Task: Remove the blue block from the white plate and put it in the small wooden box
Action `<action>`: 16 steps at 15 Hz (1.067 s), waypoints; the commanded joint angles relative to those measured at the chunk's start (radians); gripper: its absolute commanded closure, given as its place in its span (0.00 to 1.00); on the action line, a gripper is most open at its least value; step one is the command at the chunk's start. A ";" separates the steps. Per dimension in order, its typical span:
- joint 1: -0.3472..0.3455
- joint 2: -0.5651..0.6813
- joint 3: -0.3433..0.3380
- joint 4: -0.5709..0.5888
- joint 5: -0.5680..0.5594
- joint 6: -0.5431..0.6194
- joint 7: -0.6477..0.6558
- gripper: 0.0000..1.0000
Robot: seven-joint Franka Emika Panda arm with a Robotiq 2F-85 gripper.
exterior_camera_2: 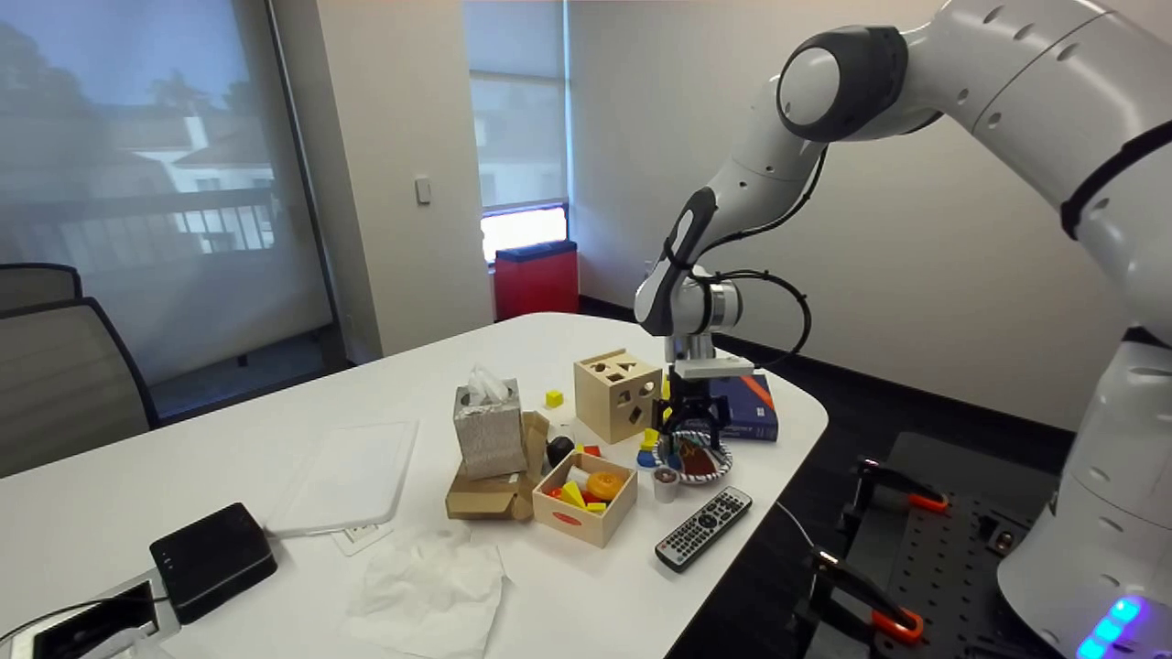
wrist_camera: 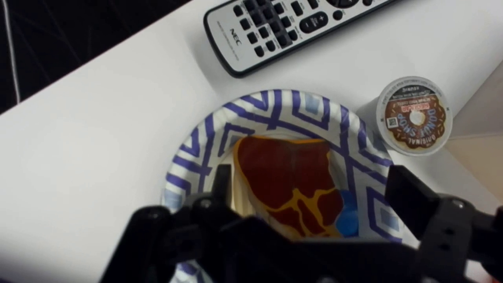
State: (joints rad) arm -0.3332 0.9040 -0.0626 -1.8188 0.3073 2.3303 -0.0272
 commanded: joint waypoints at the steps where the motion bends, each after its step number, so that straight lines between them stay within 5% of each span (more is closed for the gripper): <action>1: 0.043 0.006 -0.043 0.030 -0.040 -0.047 0.070 0.00; 15: 0.068 0.054 -0.053 0.097 -0.080 -0.051 0.091 0.00; 16: 0.067 0.057 -0.053 0.101 -0.081 -0.054 0.089 0.25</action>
State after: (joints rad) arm -0.2734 0.9491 -0.1044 -1.7504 0.2437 2.3210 0.0310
